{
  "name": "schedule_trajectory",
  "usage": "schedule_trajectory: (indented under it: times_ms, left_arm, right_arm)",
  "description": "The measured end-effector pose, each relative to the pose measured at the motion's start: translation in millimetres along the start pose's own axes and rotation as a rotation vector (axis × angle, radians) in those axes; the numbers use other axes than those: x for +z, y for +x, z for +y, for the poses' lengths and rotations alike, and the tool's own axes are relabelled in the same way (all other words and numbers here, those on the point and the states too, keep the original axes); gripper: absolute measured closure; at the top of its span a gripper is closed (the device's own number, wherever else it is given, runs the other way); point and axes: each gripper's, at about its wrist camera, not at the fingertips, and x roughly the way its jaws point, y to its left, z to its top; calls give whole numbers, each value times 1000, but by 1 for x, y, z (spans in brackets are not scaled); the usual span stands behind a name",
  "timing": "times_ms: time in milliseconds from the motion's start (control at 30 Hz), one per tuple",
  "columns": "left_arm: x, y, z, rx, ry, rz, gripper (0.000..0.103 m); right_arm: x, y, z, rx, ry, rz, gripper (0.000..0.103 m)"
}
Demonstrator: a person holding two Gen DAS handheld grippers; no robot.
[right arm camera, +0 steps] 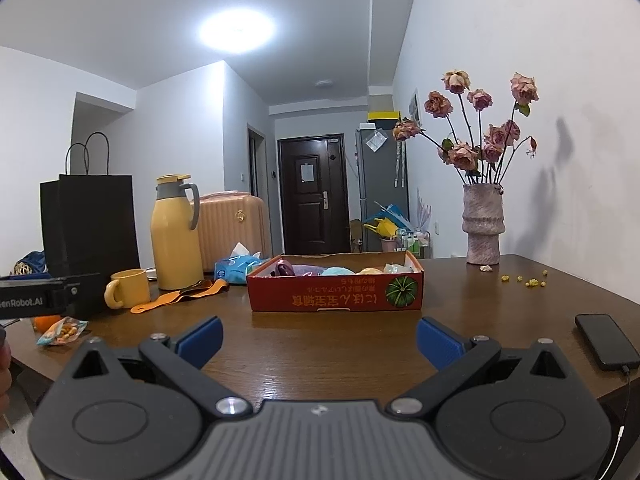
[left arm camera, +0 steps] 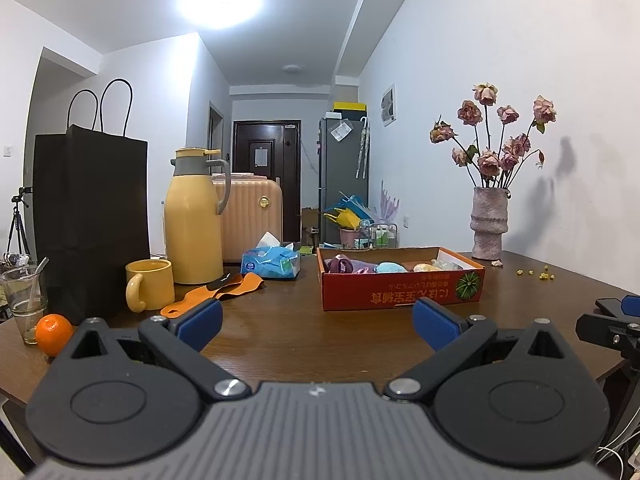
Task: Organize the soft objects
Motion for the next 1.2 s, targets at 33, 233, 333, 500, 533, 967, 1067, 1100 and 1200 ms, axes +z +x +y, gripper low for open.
schedule_trajectory:
  times_ms: [33, 233, 333, 500, 533, 967, 1067, 1100, 1200]
  left_arm:
    - [0, 0, -1, -1, 1, 0, 0]
    - [1, 0, -2, -4, 7, 0, 0]
    - [1, 0, -2, -3, 6, 0, 0]
    - [1, 0, -1, 0, 5, 4, 0]
    - [1, 0, -1, -1, 5, 4, 0]
    - [1, 0, -2, -1, 6, 5, 0]
    - [1, 0, -2, 1, 6, 3, 0]
    - [1, 0, -1, 4, 5, 0, 0]
    - [2, -1, -2, 9, 7, -5, 0]
  right_arm:
    - [0, 0, 0, -1, 0, 0, 0]
    - [0, 0, -2, -3, 6, 6, 0]
    - [1, 1, -2, -2, 5, 6, 0]
    - [1, 1, -2, -7, 9, 3, 0]
    - [1, 1, -2, -4, 11, 5, 0]
    - [0, 1, -2, -8, 13, 9, 0]
    - [-1, 1, -2, -9, 14, 10, 0]
    - [-1, 1, -2, -9, 14, 10, 0]
    - [-1, 1, -2, -9, 13, 7, 0]
